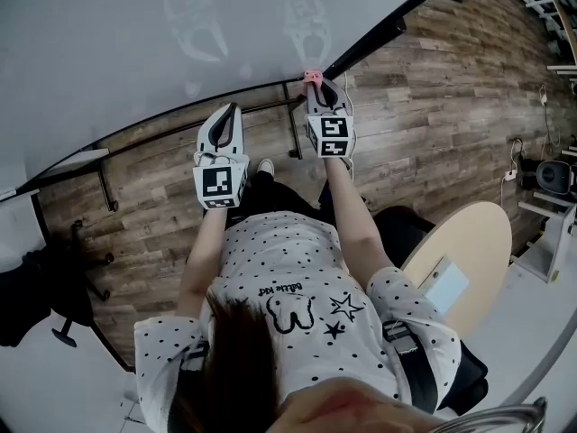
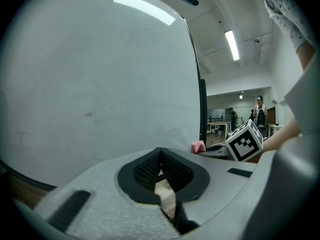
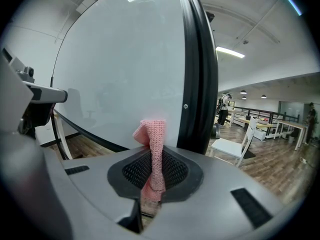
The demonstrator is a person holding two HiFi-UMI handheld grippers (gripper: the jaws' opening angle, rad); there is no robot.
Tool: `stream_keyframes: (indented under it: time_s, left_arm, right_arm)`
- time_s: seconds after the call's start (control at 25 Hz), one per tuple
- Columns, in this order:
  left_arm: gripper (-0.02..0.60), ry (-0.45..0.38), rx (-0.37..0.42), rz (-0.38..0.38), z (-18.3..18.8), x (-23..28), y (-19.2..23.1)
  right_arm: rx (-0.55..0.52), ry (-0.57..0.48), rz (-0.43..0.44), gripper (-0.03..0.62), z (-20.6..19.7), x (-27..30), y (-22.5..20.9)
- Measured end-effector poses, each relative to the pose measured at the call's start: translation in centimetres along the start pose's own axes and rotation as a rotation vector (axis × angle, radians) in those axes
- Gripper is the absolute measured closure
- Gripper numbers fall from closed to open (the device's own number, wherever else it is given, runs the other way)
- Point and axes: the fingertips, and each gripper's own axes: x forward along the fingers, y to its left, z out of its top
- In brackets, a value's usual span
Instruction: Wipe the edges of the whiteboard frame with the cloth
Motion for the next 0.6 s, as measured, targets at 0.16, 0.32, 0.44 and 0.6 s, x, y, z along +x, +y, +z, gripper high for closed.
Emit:
stream_keyframes:
  time_s: [0.16,0.32,0.44,0.6]
  left_arm:
    - [0.566,-0.004,-0.004,0.004,0.2,0.1,0.2]
    - [0.566,-0.003,-0.006,0.004,0.1,0.1,0.2]
    - [0.566,-0.005,-0.006,0.006,0.2,-0.1,0.4]
    - [0.566,-0.012,-0.008,0.013,0.5,-0.1,0.7]
  right_arm:
    - [0.008,0.006,-0.018,0.563,-0.2,-0.1,-0.9]
    - [0.014,0.011,-0.035,0.563,-0.5,-0.1,-1.7]
    - [0.01,0.017,-0.047,0.563,-0.7,-0.3,-2.2]
    - [0.008,0.028,-0.057,0.563,-0.9,-0.3,-2.8]
